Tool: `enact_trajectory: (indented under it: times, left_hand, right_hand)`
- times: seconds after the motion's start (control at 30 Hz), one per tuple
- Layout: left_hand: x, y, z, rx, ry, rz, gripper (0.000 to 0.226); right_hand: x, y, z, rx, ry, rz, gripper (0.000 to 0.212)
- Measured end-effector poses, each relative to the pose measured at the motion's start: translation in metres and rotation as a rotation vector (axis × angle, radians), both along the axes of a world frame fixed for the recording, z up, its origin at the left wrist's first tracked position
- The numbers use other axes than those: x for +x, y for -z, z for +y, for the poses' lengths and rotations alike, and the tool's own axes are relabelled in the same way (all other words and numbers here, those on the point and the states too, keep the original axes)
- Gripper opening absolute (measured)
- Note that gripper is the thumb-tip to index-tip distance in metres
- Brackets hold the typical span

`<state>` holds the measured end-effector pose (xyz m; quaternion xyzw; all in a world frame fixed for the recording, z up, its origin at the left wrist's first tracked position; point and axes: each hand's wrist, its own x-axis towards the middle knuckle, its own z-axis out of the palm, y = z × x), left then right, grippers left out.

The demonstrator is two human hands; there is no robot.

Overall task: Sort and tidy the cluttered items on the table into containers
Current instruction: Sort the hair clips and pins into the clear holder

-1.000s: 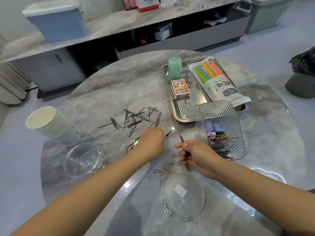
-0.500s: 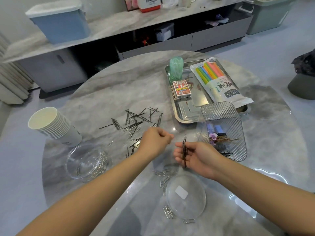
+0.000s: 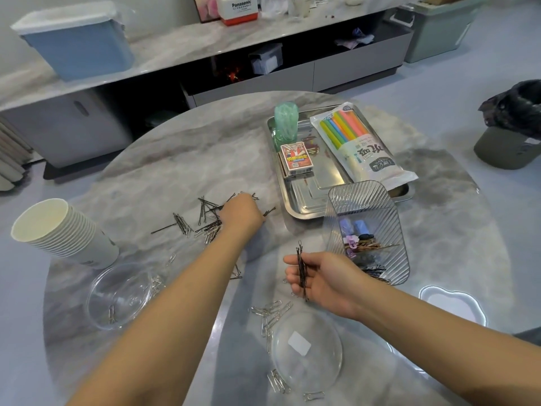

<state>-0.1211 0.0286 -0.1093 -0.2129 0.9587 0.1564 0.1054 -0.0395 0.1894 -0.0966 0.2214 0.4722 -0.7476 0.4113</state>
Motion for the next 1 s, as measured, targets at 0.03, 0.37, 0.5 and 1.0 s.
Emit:
enact_trajectory:
  times: [0.03,0.37,0.5,1.0]
  left_hand:
    - [0.001,-0.003,0.002,-0.063,0.048,-0.018,0.006]
    - [0.035,-0.026,0.007,0.401,0.012,0.011,0.036]
    - [0.072,-0.038,0.016,0.910,-0.215,-0.018,0.019]
    - [0.103,-0.030,0.018,0.803,-0.117,0.112,0.011]
  right_hand:
    - [0.000,-0.001,0.000,0.000,0.002,0.000,0.022]
    - [0.000,0.001,-0.001,-0.018,0.070,0.023,0.023]
    - [0.002,0.000,-0.002,-0.062,0.077,0.039,0.024]
    - [0.007,0.007,-0.001,-0.042,-0.033,0.068,0.033]
